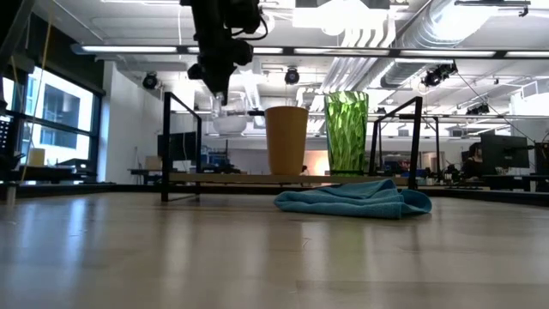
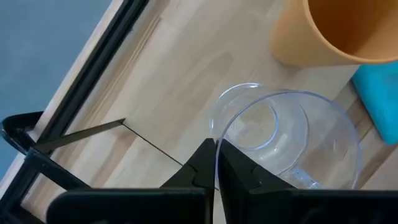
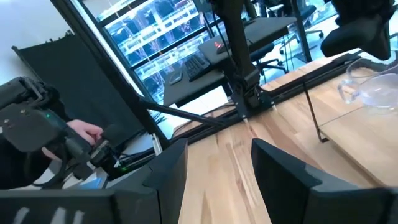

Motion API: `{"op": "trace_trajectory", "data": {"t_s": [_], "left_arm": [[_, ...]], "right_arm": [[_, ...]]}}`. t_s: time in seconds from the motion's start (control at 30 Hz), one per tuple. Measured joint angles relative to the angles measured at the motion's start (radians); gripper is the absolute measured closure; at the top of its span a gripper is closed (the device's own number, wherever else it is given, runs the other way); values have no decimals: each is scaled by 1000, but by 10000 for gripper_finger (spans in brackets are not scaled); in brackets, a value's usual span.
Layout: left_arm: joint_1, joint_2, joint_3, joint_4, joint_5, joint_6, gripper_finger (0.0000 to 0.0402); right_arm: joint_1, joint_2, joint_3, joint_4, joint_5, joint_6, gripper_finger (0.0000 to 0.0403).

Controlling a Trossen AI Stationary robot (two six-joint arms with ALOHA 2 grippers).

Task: Stack small to large cups/mugs on shelf
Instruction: Put the transparent mug on the shelf

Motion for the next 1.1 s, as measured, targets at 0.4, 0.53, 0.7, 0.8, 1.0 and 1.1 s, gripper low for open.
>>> {"op": "trace_trajectory", "data": {"t_s": [0.4,0.53,0.7,0.8,1.0,1.1], "left_arm": [[-1,11,0,0,-3,2,401],[-2,27,0,0,-2,1,401],[-2,49,0,0,3,-1,401],[-1,62,0,12,3,-8,401],[5,91,0,-7,-3,-24,401],[5,102,-1,-10,-6,-28,401]], "right_arm": [[0,0,0,1,-49,-10,231],[0,0,0,1,-57,-10,231],[21,0,0,2,-62,-10,231],[37,0,0,2,-61,-10,231],[70,0,0,3,-17,-10,231],[81,0,0,3,-3,-10,231]]}}
